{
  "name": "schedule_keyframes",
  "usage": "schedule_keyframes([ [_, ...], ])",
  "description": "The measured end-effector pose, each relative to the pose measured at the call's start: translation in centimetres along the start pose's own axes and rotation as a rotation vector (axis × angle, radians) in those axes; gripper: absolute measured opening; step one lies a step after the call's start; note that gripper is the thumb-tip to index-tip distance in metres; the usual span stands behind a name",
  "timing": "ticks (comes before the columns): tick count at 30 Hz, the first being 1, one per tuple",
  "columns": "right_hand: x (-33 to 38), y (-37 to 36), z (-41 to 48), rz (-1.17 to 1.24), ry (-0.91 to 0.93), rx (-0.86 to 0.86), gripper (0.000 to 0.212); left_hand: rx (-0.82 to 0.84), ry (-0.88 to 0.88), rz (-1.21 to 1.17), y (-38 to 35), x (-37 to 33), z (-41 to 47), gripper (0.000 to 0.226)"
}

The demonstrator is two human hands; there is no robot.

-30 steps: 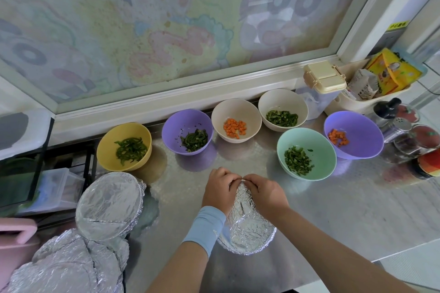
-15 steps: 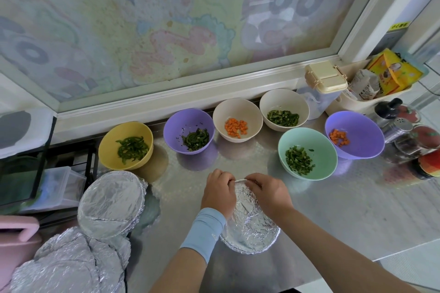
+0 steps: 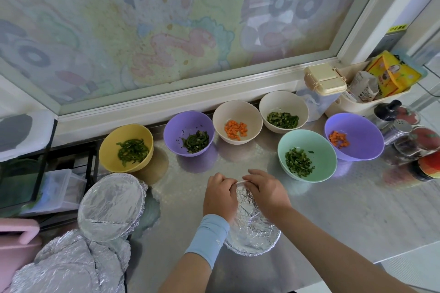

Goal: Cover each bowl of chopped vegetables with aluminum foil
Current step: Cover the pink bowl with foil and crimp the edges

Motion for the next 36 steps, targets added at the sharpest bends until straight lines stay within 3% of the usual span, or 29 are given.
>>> schedule_keyframes([
  [6, 0.1, -0.8, -0.7, -0.172, 0.107, -0.169, 0.023, 0.059, -0.060, -0.006, -0.6, -0.2, -0.3, 0.043],
  [11, 0.2, -0.9, -0.3, -0.098, 0.073, -0.172, 0.021, 0.019, -0.058, -0.040, -0.9, -0.4, 0.1, 0.016],
  [21, 0.2, -0.1, 0.3, 0.195, -0.069, -0.007, 0.018, 0.023, 0.033, -0.064, -0.9, -0.2, 0.1, 0.019],
  [25, -0.4, 0.2, -0.5, 0.219, -0.120, -0.030, 0.017, -0.001, 0.070, -0.055, -0.9, -0.1, -0.4, 0.020],
  [30, -0.9, 0.3, -0.7, 0.204, -0.176, -0.022, 0.011, 0.082, -0.009, -0.033, -0.7, -0.4, 0.2, 0.035],
  [36, -1.0, 0.2, -0.6, 0.197, -0.178, 0.002, 0.011, 0.068, 0.037, -0.118, -0.7, -0.1, 0.8, 0.015],
])
Point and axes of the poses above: each hand's wrist, its own z-axis towards the middle knuckle, its own y-axis out of the back of the hand, x = y × z, the point moved 2 cm from there along z, towards the middle knuckle, and after that the axes turned 15 degrees about x, right-handed, at the moved point
